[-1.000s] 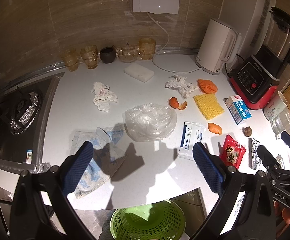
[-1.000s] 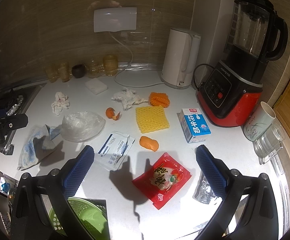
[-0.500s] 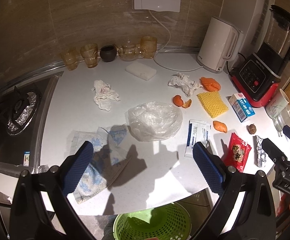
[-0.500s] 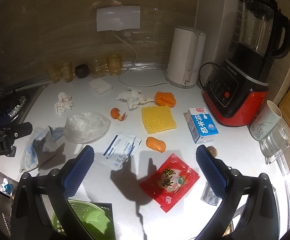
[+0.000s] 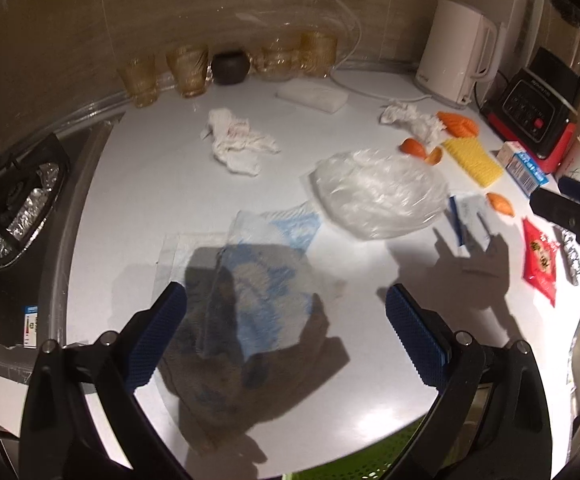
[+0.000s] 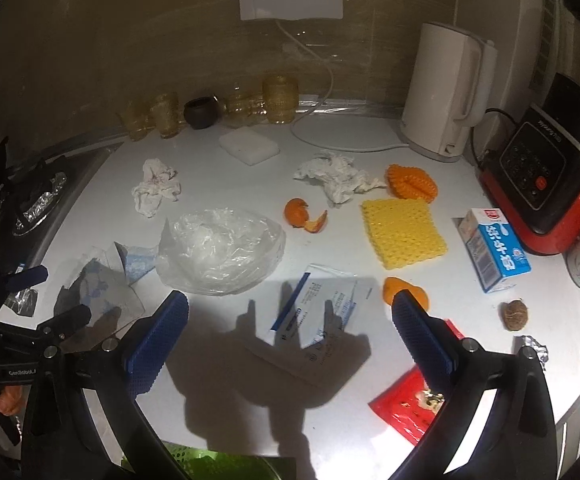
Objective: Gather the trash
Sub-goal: 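Grasp the blue-patterned cloth with the left tool while the right tool grasps the plastic bag, then carry the cloth and plastic bag down and release both into the green basket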
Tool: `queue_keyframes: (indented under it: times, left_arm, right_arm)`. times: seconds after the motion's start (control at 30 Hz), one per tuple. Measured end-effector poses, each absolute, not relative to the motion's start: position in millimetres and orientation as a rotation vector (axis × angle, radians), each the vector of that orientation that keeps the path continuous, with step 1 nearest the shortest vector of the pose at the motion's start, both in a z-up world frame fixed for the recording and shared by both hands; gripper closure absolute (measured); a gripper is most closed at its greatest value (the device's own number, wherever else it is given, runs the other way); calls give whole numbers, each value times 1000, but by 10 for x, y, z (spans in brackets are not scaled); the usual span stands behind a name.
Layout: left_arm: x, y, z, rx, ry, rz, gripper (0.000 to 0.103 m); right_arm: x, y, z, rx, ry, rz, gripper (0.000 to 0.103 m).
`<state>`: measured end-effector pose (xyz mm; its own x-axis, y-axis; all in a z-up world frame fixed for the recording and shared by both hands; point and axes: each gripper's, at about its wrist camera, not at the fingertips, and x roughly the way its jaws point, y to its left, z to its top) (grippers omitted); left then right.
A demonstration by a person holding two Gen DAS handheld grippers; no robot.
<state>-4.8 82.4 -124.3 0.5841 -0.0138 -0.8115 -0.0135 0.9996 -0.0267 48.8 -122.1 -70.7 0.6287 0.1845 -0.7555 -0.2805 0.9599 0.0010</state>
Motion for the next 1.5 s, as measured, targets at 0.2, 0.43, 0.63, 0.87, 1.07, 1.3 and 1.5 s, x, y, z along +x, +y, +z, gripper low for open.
queue_keyframes:
  times: [0.2, 0.43, 0.63, 0.87, 1.07, 1.3, 1.5]
  left_arm:
    - [18, 954, -1506, 31, 961, -21, 11]
    - [98, 1052, -1743, 31, 1001, -81, 37]
    - [125, 1053, -1715, 27, 988, -115, 75]
    - [91, 1188, -1655, -31, 972, -165, 86]
    - [-33, 1197, -1594, -42, 957, -188, 86]
    - [-230, 1165, -1452, -53, 927, -191, 86]
    - [-550, 993, -1298, -36, 893, -194, 86]
  right_arm:
    - [730, -895, -1001, -127, 868, 289, 2]
    - [895, -576, -1203, -201, 862, 325, 2]
    - [1017, -404, -1352, -237, 885, 379, 2]
    - [1079, -214, -1483, -317, 886, 433, 4]
    - [1059, -149, -1618, -339, 942, 494, 53]
    - [908, -242, -1601, -272, 981, 561, 94]
    - [654, -416, -1484, -209, 971, 598, 97]
